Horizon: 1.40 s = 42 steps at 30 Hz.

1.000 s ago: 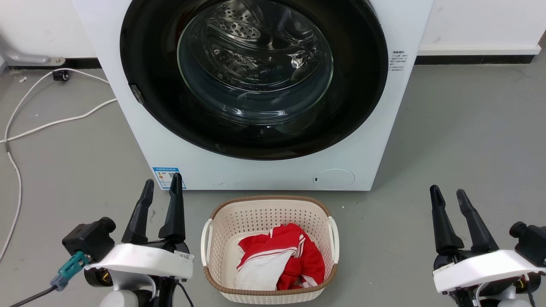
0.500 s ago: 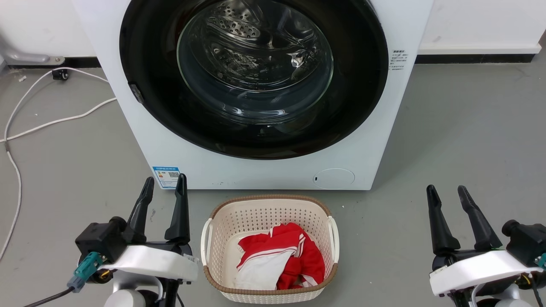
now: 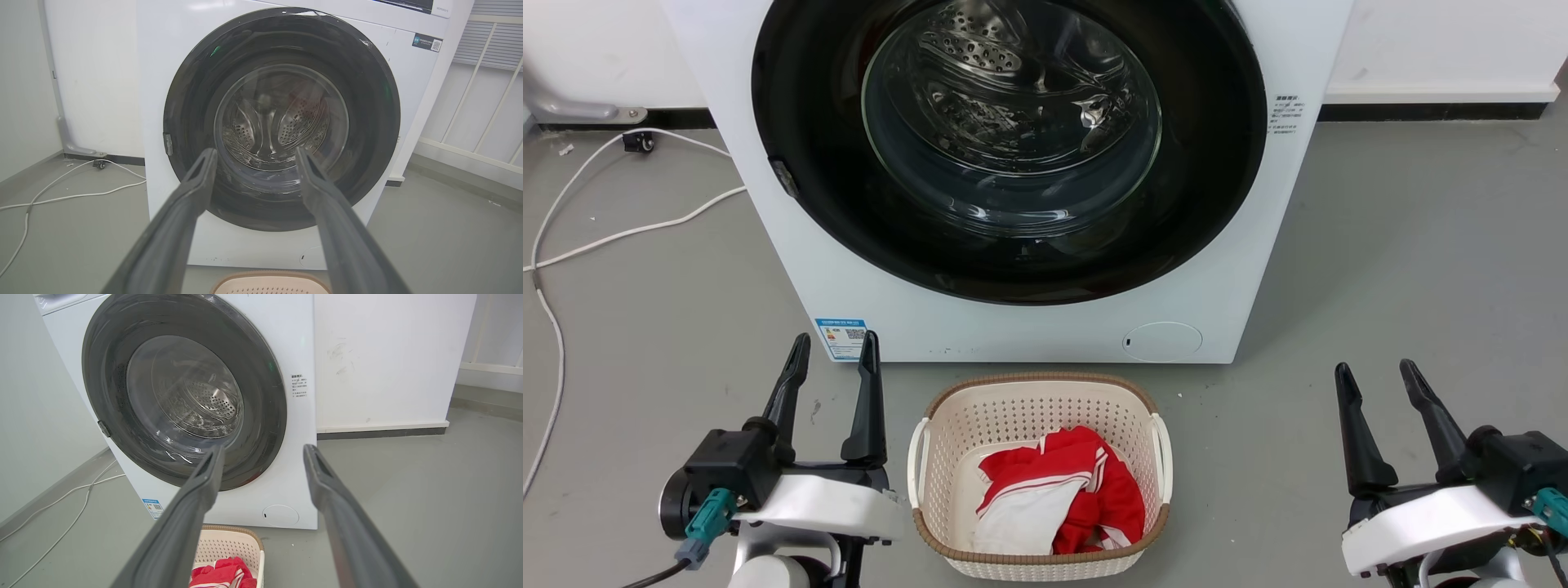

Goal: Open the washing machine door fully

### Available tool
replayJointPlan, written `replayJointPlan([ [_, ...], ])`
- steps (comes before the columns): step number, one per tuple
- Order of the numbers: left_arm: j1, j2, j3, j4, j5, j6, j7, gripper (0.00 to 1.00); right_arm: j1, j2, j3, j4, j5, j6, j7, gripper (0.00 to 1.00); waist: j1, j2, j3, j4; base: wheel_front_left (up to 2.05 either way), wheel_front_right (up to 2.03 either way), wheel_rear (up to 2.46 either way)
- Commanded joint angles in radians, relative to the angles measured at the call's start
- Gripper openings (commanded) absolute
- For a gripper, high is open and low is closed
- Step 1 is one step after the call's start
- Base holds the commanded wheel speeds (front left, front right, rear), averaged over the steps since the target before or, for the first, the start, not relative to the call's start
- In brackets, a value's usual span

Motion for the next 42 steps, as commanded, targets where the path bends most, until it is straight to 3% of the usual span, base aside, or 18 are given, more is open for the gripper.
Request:
replayJointPlan([
  [1,0.005,0.007,-0.004,-0.008,0.026,0.005,-0.011,1.00,0.005,0.002,-0.001,-0.012,-0.027,0.000,0.002,1.00,0.0000,0.0000,0.000,0.000,0.00,0.00,0.00],
  [28,0.022,-0.004,-0.014,0.024,0.199,0.010,-0.062,1.00,0.026,0.003,0.000,-0.028,-0.230,0.000,0.009,1.00,0.0000,0.0000,0.002,0.006,0.00,0.00,0.00],
  [42,0.025,-0.019,0.005,0.042,0.207,-0.002,-0.067,1.00,0.022,0.004,-0.005,-0.019,-0.217,0.000,0.008,1.00,0.0000,0.0000,0.005,0.011,0.00,0.00,0.00],
])
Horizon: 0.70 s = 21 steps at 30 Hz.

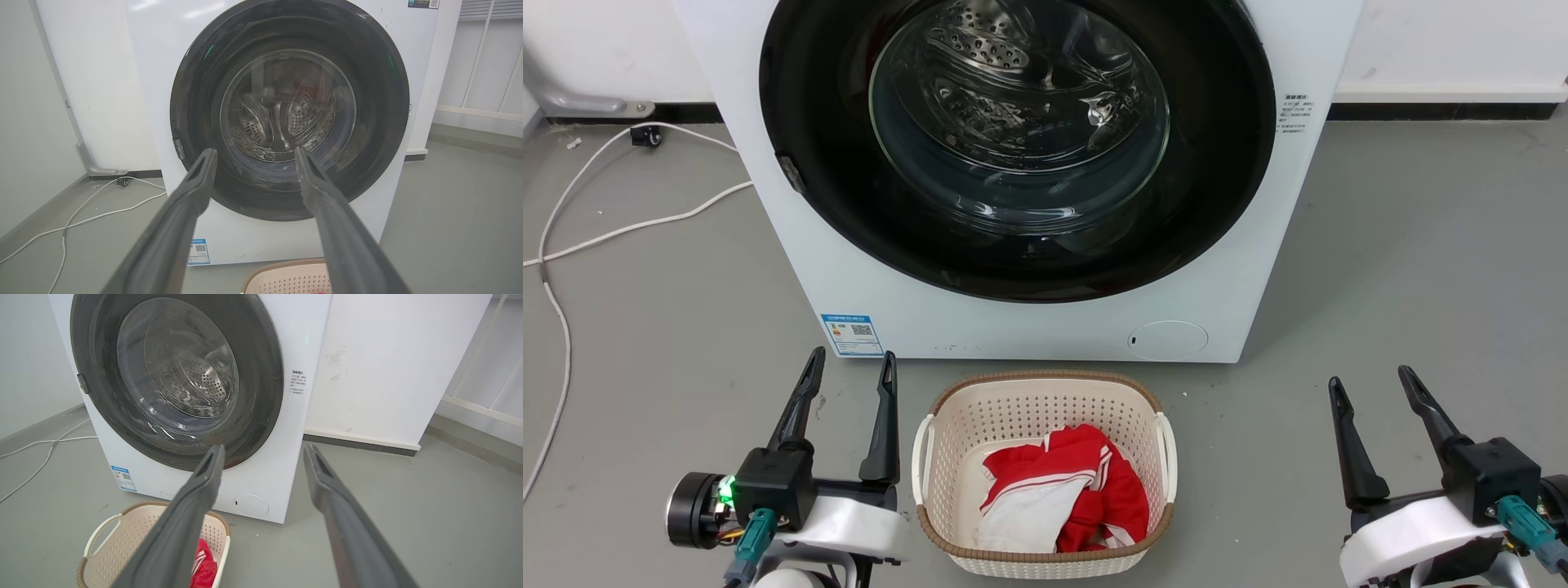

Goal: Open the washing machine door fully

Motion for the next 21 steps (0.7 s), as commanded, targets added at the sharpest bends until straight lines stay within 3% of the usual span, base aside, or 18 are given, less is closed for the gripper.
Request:
replayJointPlan([
  [1,0.006,-0.002,0.003,0.001,0.000,-0.002,-0.003,1.00,0.002,0.003,-0.001,0.001,0.009,-0.001,-0.002,1.00,0.0000,0.0000,0.000,0.000,0.00,0.00,0.00],
  [4,0.008,-0.003,0.006,0.002,0.003,-0.004,-0.003,1.00,0.003,0.003,-0.002,0.004,0.020,-0.001,-0.002,1.00,0.0000,0.0000,-0.001,0.001,0.00,0.00,0.00],
  [5,0.009,-0.003,0.007,0.003,0.004,-0.004,-0.003,1.00,0.003,0.003,-0.002,0.007,0.028,-0.001,-0.002,0.59,0.0000,0.0000,-0.002,0.001,0.00,0.00,0.00],
  [6,0.009,-0.004,0.008,0.003,0.005,-0.005,-0.003,1.00,0.003,0.003,-0.002,0.007,0.031,-0.001,-0.003,0.08,0.0000,0.0000,-0.002,0.001,0.00,0.00,0.00],
  [7,0.009,-0.005,0.009,0.003,0.006,-0.006,-0.003,1.00,0.003,0.003,-0.002,0.008,0.034,-0.001,-0.004,0.00,0.0000,0.0000,-0.002,0.001,0.00,0.00,0.00],
  [16,0.006,-0.008,0.018,0.001,0.006,-0.010,-0.003,1.00,-0.019,0.003,-0.017,0.015,0.151,-0.001,-0.027,0.00,0.0000,0.0000,0.003,-0.001,0.00,0.00,0.00],
  [19,0.002,-0.010,0.021,0.001,0.004,-0.012,-0.003,1.00,-0.033,0.003,-0.035,0.025,0.273,-0.001,-0.046,0.00,0.0000,0.0000,0.007,-0.001,0.00,0.00,0.00],
  [21,-0.003,-0.011,0.022,0.000,0.003,-0.012,-0.003,1.00,-0.052,0.003,-0.044,0.042,0.426,-0.001,-0.064,0.00,0.0000,0.0000,0.010,-0.001,0.00,0.00,0.00],
])
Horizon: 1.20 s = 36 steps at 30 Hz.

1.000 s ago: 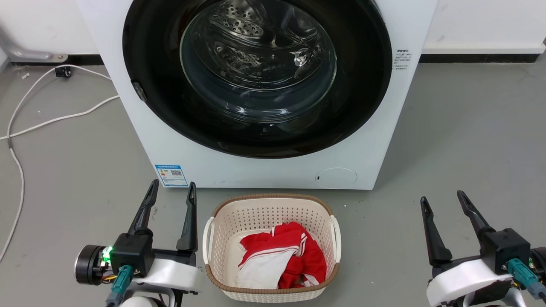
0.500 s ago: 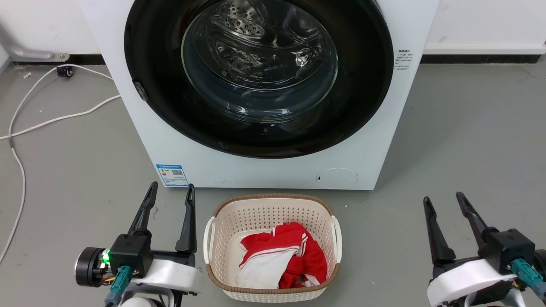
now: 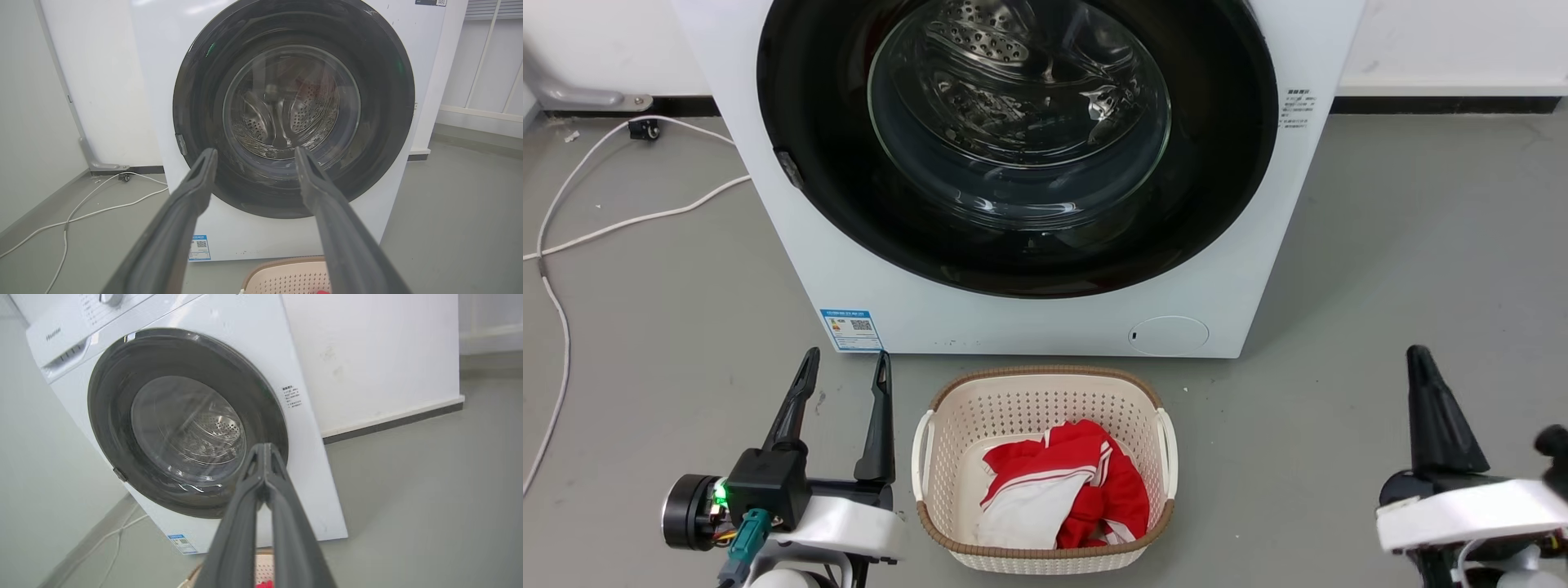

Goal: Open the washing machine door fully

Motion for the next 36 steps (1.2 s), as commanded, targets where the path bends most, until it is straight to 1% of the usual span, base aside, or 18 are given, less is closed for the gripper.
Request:
replayJointPlan([
  [1,-0.007,-0.001,0.002,-0.001,0.000,-0.001,-0.003,1.00,-0.022,0.003,-0.002,0.016,0.089,0.000,-0.017,0.00,0.0000,0.0000,0.002,0.000,0.00,0.00,0.00],
  [3,-0.010,-0.002,0.003,-0.002,-0.002,-0.001,-0.003,1.00,-0.046,0.003,-0.003,0.043,0.248,0.000,-0.044,0.00,0.0000,0.0000,0.005,0.000,0.00,0.00,0.00],
  [7,-0.019,-0.004,0.006,-0.005,-0.006,-0.002,-0.003,1.00,-0.111,0.003,0.009,0.091,0.517,0.000,-0.084,0.00,0.0000,0.0000,0.015,0.002,0.00,0.00,0.00],
  [10,-0.025,-0.005,0.009,-0.012,-0.009,-0.003,-0.003,1.00,-0.170,0.003,0.007,0.119,0.710,0.000,-0.101,0.00,0.0000,0.0000,0.032,0.002,0.00,0.00,0.00],
  [12,-0.032,-0.005,0.013,-0.016,-0.011,-0.005,-0.002,1.00,-0.217,0.002,-0.008,0.147,0.807,0.000,-0.102,0.00,0.0000,0.0000,0.048,0.001,0.00,0.00,0.00],
  [14,-0.046,-0.006,0.016,-0.022,-0.012,-0.007,-0.003,1.00,-0.279,0.002,-0.020,0.179,0.929,0.000,-0.087,0.00,0.0000,0.0000,0.069,-0.001,0.00,0.00,0.00],
  [15,-0.046,-0.006,0.016,-0.022,-0.012,-0.007,-0.003,1.00,-0.279,0.002,-0.020,0.179,0.929,0.000,-0.087,0.00,0.0000,0.0000,0.069,-0.001,0.00,0.00,0.00],
  [18,-0.060,-0.007,0.017,-0.032,-0.014,-0.009,-0.003,1.00,-0.368,0.002,-0.062,0.248,1.020,0.000,-0.052,0.00,0.0000,0.0000,0.101,-0.001,0.00,0.00,0.00],
  [21,-0.084,-0.007,0.021,-0.041,-0.019,-0.011,-0.002,1.00,-0.482,-0.018,-0.099,0.330,1.075,0.000,-0.004,0.00,0.0000,0.0000,0.139,-0.001,0.00,0.00,0.00],
  [24,-0.107,-0.008,0.024,-0.052,-0.022,-0.019,-0.002,1.00,-0.601,-0.051,-0.113,0.415,1.103,0.000,0.043,0.00,0.0000,0.0000,0.180,0.000,0.00,0.00,0.00],
  [29,-0.149,-0.008,0.027,-0.067,-0.027,-0.027,-0.003,1.00,-0.808,-0.114,-0.096,0.579,1.109,0.000,0.143,0.00,0.0000,0.0000,0.239,0.007,0.00,0.00,0.00],
  [30,-0.168,-0.009,0.028,-0.073,-0.027,-0.029,-0.003,1.00,-0.891,-0.140,-0.081,0.651,1.101,0.000,0.193,0.00,0.0000,0.0000,0.262,0.011,0.00,0.00,0.00],
  [32,-0.183,-0.009,0.026,-0.079,-0.027,-0.032,-0.003,1.00,-0.969,-0.166,-0.060,0.714,1.085,0.000,0.238,0.00,0.0000,0.0000,0.282,0.015,0.00,0.00,0.00],
  [36,-0.211,-0.009,0.027,-0.093,-0.023,-0.035,-0.002,1.00,-1.116,-0.184,-0.013,0.824,1.061,0.000,0.344,0.00,0.0000,0.0000,0.324,0.018,0.00,0.00,0.00],
])
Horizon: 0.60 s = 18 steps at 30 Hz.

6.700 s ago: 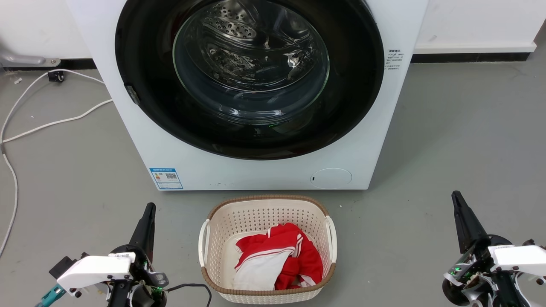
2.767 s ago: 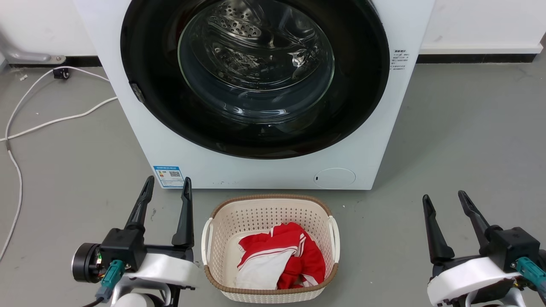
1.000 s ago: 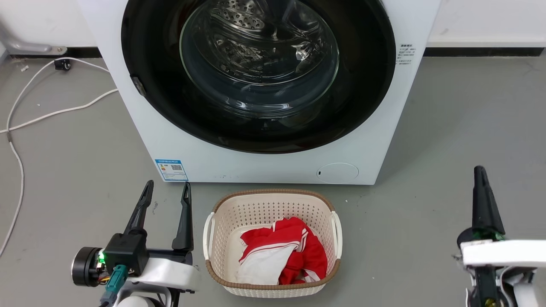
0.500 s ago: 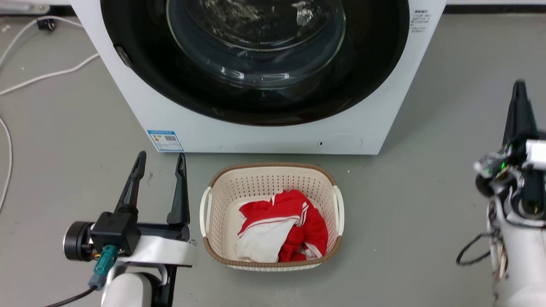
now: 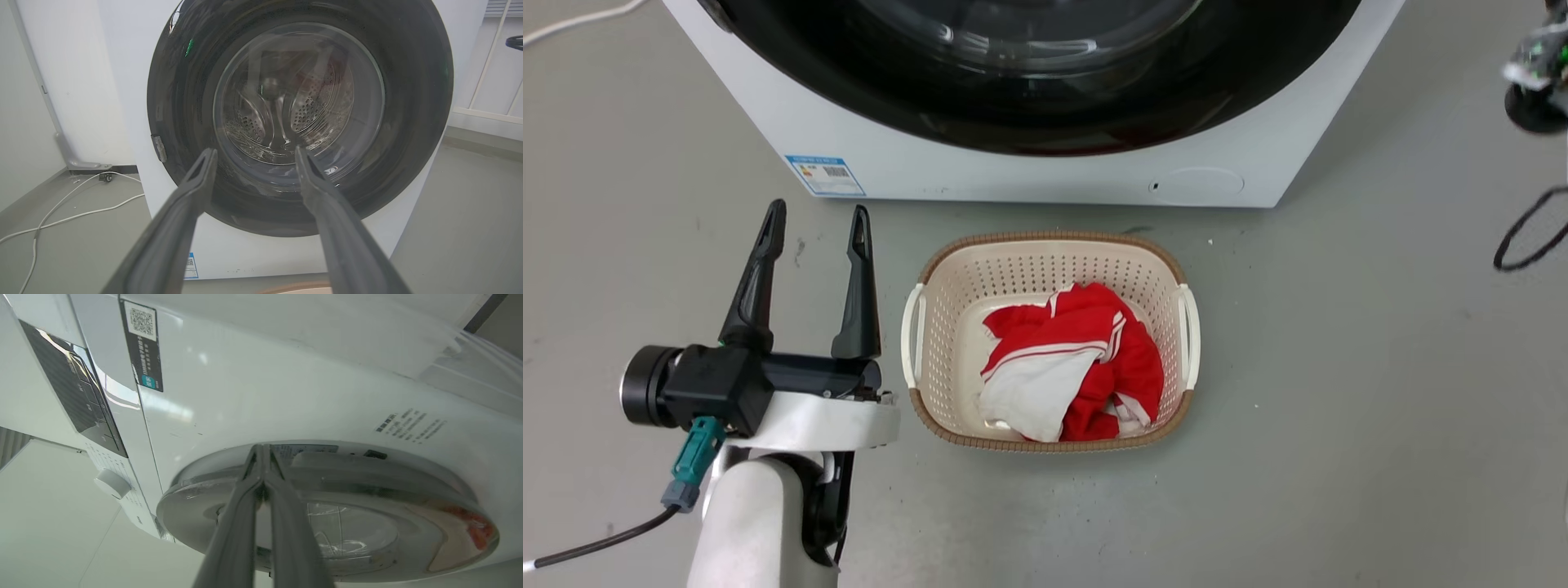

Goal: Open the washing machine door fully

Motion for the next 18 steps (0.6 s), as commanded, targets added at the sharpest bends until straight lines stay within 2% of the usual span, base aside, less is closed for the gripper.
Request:
replayJointPlan([
  [1,-0.018,-0.001,0.001,-0.006,-0.003,-0.002,-0.002,1.00,-0.053,-0.001,0.013,0.040,-0.004,0.000,0.039,0.00,-0.0002,0.0000,0.029,0.004,0.00,0.00,0.00],
  [10,-0.055,-0.002,-0.010,-0.021,-0.012,-0.007,-0.002,1.00,-0.260,-0.019,0.098,0.224,-0.090,0.000,0.180,0.00,-0.0002,0.0000,0.091,0.014,0.00,0.00,0.00],
  [18,-0.072,-0.002,-0.013,-0.024,-0.013,-0.010,-0.002,1.00,-0.358,-0.015,0.130,0.328,-0.148,0.000,0.188,0.00,-0.0002,0.0000,0.131,0.019,0.00,0.00,0.00],
])
